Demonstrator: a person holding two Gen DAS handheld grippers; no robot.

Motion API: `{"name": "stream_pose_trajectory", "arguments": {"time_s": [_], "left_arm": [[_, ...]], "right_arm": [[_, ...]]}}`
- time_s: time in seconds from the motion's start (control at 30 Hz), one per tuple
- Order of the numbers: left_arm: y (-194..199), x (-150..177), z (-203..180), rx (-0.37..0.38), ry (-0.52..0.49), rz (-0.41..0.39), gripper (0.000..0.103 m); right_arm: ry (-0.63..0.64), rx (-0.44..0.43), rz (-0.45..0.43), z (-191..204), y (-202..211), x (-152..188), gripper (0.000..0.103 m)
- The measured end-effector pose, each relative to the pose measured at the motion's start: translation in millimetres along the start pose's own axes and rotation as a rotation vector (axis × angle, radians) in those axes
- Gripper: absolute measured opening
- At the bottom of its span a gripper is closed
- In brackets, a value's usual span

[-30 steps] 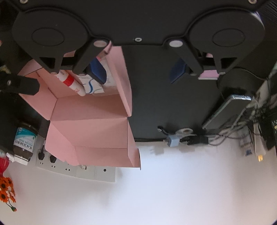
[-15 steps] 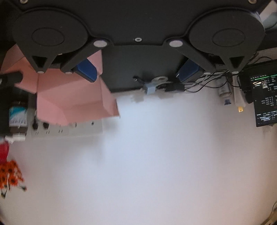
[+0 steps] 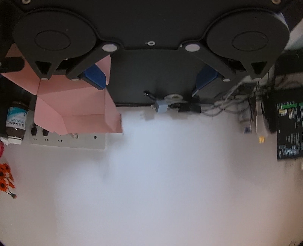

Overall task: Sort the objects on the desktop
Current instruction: 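Move the right tool to the bagged green frog toy and grasp it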

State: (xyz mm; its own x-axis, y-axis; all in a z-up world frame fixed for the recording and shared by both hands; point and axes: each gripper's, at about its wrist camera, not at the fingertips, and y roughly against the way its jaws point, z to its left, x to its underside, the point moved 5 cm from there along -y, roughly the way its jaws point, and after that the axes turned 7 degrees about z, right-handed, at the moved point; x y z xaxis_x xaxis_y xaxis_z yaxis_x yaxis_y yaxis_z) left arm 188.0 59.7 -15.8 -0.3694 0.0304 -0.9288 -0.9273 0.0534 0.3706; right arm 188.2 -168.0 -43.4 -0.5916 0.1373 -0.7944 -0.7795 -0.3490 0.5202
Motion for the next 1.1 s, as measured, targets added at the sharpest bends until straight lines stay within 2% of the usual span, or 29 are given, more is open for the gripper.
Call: {"name": "stream_pose_trajectory", "arguments": {"time_s": [0.17, 0.23, 0.3, 0.37, 0.43, 0.5, 0.63, 0.7, 0.8, 0.97, 1.1], "left_arm": [[-2.0, 1.5, 6.9, -0.017, 0.032, 0.021, 0.103], [-2.7, 1.9, 5.9, -0.022, 0.025, 0.026, 0.103], [-1.4, 2.5, 4.1, -0.030, 0.012, 0.023, 0.103], [0.9, 2.3, 2.5, -0.037, 0.001, 0.012, 0.103], [1.2, 2.4, 1.4, -0.039, -0.007, 0.008, 0.103], [0.3, 2.2, 1.2, -0.035, -0.007, 0.011, 0.103], [-1.2, 2.5, 1.2, -0.029, -0.004, 0.019, 0.103], [-1.5, 2.9, 0.9, -0.029, -0.005, 0.022, 0.103], [-2.5, 3.0, 0.6, -0.030, -0.007, 0.028, 0.103], [-5.9, 3.1, 1.9, -0.034, 0.005, 0.047, 0.103], [-8.5, 4.2, 3.2, -0.028, 0.015, 0.066, 0.103]], "right_arm": [[0.008, 0.025, -0.078, -9.9, 39.1, -5.3, 0.102], [0.094, 0.087, -0.126, -15.4, 66.2, -7.7, 0.102], [0.204, 0.196, -0.132, -23.5, 87.6, -4.4, 0.102], [0.299, 0.297, -0.074, -34.0, 99.8, 5.3, 0.102], [0.351, 0.358, 0.025, -46.7, 105.3, 20.6, 0.102], [0.368, 0.364, 0.097, -56.0, 108.9, 34.9, 0.102], [0.451, 0.423, 0.117, -59.2, 111.1, 52.8, 0.100], [0.487, 0.436, 0.124, -58.3, 107.4, 57.6, 0.090], [0.475, 0.420, 0.156, -61.9, 99.2, 57.7, 0.085], [0.459, 0.425, 0.157, -66.9, 90.9, 49.0, 0.084], [0.401, 0.419, 0.160, -76.1, 83.2, 42.2, 0.077]]}}
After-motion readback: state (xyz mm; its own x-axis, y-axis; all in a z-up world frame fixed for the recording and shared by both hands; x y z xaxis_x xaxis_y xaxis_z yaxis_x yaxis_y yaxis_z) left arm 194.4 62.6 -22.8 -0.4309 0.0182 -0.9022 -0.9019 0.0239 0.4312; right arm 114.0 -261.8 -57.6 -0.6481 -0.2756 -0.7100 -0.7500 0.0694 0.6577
